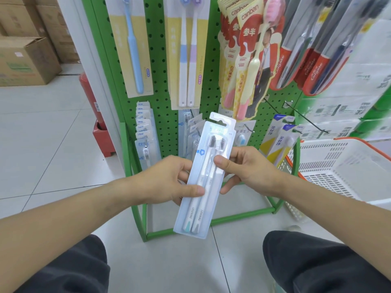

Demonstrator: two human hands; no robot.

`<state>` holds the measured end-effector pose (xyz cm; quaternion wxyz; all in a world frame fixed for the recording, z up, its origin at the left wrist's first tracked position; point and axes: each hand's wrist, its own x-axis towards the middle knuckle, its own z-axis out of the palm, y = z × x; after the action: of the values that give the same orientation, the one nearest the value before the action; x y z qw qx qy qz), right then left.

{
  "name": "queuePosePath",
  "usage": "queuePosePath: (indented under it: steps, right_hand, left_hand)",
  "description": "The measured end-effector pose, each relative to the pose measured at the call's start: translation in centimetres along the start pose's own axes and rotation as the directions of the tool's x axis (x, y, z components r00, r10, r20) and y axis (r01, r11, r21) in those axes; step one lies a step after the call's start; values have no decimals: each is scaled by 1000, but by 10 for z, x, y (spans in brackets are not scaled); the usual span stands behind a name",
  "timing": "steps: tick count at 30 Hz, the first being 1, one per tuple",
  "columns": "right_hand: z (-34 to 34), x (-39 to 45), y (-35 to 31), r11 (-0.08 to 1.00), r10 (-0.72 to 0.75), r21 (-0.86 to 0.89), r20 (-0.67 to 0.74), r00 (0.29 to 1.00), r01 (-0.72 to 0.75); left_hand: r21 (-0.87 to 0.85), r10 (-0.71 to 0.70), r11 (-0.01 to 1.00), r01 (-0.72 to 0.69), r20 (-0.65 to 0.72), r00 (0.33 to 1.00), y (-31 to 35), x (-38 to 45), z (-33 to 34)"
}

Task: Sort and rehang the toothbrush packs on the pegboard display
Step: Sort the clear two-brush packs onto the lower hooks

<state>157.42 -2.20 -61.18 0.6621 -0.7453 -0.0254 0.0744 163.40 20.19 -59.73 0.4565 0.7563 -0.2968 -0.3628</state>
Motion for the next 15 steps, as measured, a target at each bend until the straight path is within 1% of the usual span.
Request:
queuePosePath:
  steps: [3, 5, 6, 11, 15]
  right_hand:
    - [-2, 0, 0, 1000, 8, 4, 48, 999, -8]
    - [-3, -1, 4, 999, 17, -38, 117, 993, -13]
    - [-3, -2, 6, 998, 21, -57, 129, 991, -13]
    - [-1, -1, 11, 998, 20, -59, 85, 996, -15]
    - [-1, -4, 8, 994, 53, -101, 129, 990, -40]
  left_hand:
    - [-9, 8, 1000, -8, -29, 1000, -2, 1, 0]
    - [-42, 18, 999, -20, -55, 998, -2, 2, -1]
    - [-56, 23, 998, -27, -62, 998, -2, 3, -1]
    - [-41, 38, 998, -39, -26, 999, -5, 4, 1]
    - [-64, 51, 997, -51, -6, 999, -7, 5, 2]
